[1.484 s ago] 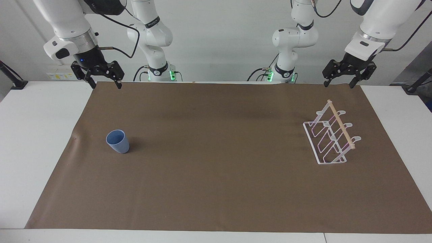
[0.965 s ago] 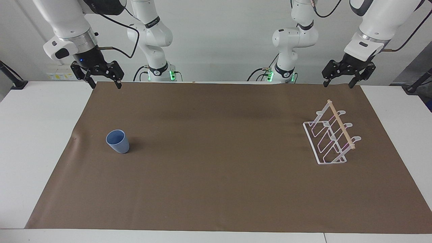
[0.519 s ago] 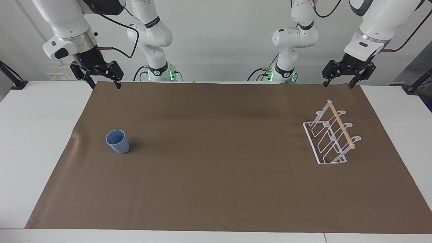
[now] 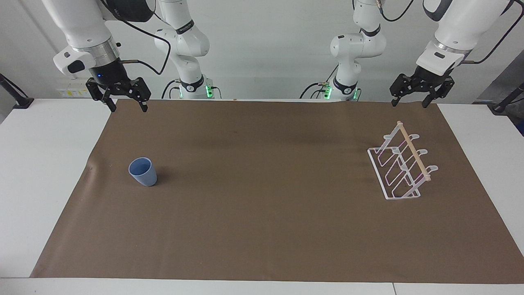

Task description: Hang cup on cup holder

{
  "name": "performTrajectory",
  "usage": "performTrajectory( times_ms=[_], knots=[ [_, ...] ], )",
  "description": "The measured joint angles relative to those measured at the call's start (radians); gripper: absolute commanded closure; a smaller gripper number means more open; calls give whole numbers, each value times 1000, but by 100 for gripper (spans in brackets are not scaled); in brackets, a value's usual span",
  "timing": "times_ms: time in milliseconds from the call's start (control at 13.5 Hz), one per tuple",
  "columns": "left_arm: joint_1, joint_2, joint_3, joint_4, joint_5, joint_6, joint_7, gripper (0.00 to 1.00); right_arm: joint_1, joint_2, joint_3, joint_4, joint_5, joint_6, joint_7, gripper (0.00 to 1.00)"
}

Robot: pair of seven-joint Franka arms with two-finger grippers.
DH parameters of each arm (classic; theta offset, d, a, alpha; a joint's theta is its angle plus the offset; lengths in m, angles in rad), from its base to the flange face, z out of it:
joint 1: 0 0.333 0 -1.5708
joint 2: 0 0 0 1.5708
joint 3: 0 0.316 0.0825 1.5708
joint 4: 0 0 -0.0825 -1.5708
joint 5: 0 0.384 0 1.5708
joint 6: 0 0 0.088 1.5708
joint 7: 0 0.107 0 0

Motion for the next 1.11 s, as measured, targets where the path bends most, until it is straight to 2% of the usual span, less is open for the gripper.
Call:
performTrajectory(
  times_ms=[594,1113],
  knots=[
    [0,-3,0,-3,0,1,0,0,-2,-11,-1,-38,0,48,0,0],
    [0,-3,0,-5,0,2,0,0,56,-5,5,-263,0,323,0,0]
  ],
)
